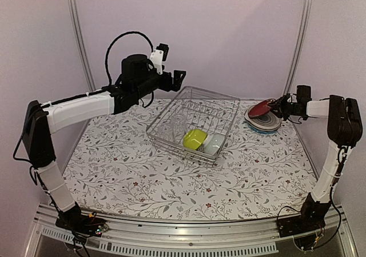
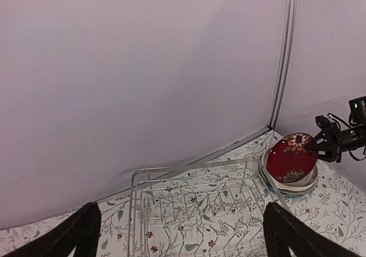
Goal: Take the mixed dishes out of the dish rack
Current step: Place the plate with another plate.
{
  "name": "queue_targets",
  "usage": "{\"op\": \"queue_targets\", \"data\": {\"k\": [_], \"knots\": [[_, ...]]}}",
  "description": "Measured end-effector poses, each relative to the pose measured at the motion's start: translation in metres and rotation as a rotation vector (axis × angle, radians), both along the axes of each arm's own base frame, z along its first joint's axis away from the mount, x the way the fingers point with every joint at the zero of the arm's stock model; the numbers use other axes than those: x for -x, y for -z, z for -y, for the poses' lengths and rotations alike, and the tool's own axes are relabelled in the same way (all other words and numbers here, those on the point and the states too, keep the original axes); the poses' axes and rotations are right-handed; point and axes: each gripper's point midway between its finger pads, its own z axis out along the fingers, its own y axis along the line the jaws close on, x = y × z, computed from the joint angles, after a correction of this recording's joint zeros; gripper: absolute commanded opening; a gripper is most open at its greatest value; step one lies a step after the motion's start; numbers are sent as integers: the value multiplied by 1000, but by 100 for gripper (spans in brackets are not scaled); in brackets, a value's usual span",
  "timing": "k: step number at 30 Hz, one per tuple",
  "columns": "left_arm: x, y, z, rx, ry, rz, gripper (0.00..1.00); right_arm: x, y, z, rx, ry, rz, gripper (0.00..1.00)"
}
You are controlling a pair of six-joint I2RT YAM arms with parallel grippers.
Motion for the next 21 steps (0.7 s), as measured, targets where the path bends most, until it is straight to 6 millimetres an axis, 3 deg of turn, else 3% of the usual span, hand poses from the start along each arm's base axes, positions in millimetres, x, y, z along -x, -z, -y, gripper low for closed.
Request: {"op": "queue_targets", "data": {"k": [13,21], "knots": [[0,0,0,-3,1,2,100,2,15,7,-4,12,-45,37],[0,0,0,-2,1,2,100,14,33,14,74,11,-134,48]]}}
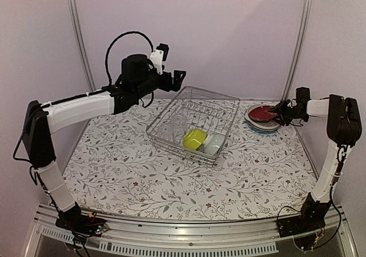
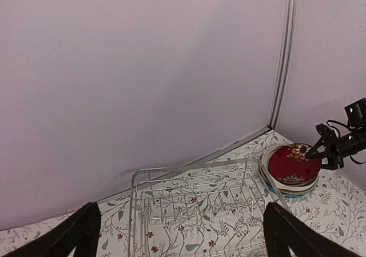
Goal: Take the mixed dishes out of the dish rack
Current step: Place the plate with another plate, then grab the cup from the dish rack.
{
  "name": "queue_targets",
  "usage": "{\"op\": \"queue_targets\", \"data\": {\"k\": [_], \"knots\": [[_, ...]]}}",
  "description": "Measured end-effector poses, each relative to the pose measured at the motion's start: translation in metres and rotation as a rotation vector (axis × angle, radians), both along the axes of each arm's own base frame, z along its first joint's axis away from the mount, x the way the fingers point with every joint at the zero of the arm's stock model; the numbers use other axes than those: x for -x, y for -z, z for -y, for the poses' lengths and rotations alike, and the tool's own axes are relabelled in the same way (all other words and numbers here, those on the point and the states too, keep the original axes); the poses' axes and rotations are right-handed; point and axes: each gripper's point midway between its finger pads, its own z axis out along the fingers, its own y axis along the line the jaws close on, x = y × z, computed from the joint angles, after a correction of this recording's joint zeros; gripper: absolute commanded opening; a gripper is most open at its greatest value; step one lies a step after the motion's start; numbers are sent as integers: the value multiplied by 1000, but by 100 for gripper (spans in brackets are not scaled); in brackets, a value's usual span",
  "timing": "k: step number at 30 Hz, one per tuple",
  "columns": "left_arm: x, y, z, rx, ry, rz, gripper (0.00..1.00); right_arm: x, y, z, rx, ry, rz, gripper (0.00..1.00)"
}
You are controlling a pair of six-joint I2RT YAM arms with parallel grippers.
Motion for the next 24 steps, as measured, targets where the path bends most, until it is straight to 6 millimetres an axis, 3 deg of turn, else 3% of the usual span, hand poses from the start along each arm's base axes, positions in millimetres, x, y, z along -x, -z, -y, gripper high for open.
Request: {"op": "queue_targets", "data": {"k": [10,24], "knots": [[0,0,0,0,1,0,100,14,14,21,189,-3,-103,51],[0,0,0,-2,1,2,99,19,7,42,353,-7,-138,48]]}}
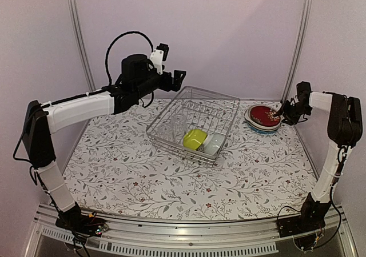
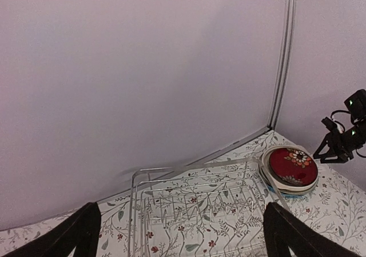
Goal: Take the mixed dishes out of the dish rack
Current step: Grab the cup from the dish rack.
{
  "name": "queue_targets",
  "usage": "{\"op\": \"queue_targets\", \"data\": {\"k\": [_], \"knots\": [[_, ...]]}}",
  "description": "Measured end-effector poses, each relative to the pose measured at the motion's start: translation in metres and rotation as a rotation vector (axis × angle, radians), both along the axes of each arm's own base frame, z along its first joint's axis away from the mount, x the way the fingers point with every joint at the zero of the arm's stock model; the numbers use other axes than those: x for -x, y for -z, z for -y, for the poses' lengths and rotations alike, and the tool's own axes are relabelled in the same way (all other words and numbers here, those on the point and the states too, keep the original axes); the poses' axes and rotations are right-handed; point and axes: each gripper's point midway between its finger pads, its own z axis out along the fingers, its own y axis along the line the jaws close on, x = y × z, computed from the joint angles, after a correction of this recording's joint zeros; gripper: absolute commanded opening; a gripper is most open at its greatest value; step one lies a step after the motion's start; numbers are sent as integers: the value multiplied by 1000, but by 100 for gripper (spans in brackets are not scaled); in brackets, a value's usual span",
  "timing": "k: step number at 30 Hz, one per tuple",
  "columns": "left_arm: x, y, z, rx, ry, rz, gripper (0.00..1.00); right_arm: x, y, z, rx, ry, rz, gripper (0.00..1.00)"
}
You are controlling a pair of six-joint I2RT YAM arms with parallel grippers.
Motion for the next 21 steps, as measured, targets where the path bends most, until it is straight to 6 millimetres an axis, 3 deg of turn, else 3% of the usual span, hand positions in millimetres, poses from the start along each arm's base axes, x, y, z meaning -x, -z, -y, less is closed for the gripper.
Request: {"op": "queue_targets", "data": {"k": [6,13,15,21], "knots": [[0,2,-1,-11,-2,-6,100,-5,-8,1,12,-8,19,51],[0,10,-2,-47,-8,-49,99,-2,-16,-13,35,-62,30,69],[1,11,-3,-58,-10,-63,100,0,-30,-20,49,-85,54,72],[4,30,-8,-122,-22,-145,100,12,-106,-53,118,-173,210,86]]}}
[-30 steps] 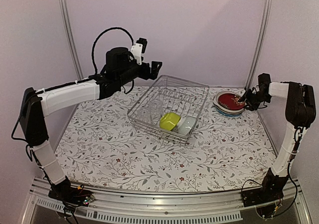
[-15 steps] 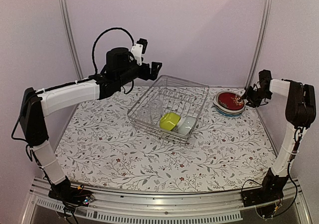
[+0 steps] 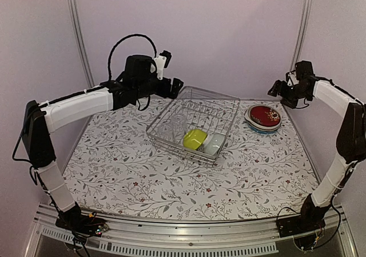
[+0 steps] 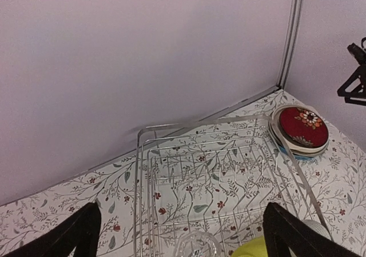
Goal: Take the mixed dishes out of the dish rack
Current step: Grab the cup from the dish rack.
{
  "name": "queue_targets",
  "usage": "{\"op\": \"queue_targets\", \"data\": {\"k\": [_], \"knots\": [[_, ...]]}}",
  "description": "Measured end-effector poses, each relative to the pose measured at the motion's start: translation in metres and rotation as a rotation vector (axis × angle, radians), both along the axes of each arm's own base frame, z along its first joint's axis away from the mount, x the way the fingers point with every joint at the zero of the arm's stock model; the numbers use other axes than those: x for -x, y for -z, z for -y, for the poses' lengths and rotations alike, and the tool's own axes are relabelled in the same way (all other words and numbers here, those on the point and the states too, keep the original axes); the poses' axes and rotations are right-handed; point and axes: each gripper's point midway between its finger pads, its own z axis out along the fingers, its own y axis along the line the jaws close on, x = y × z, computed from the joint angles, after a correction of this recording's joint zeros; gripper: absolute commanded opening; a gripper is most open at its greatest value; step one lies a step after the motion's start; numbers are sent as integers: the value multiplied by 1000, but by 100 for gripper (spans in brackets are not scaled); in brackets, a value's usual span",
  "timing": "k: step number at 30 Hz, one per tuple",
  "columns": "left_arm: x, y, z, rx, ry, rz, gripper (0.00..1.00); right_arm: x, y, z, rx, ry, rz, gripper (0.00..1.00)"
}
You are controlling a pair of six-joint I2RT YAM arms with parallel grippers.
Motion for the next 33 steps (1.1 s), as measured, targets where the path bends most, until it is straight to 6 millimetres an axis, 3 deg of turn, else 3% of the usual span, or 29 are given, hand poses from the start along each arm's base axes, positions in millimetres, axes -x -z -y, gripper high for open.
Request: {"op": "queue_targets", "data": {"k": [4,7,12,18,26,29,33], "knots": [[6,22,-5,-66,-3,-82,100,13,-52,-38,43,-99,122,98],[11,32,-10,-111,-8,-136,99,28,-79,-67,97,-177,194,99],[18,39,-17,-169,-8,-197,100,53,-113,-95,212,-264,299,99],[9,47,-9,-232,0,-250,100,78,-137,-88,286,-288,398,99],[-5,98,10,-319,37,-383,100,114,-149,-71,328,-243,508,99],[-10,111,17,-336,47,-415,100,121,-162,-70,319,-238,548,99],[-16,129,23,-361,53,-454,99,122,-163,-73,308,-253,552,99]]}}
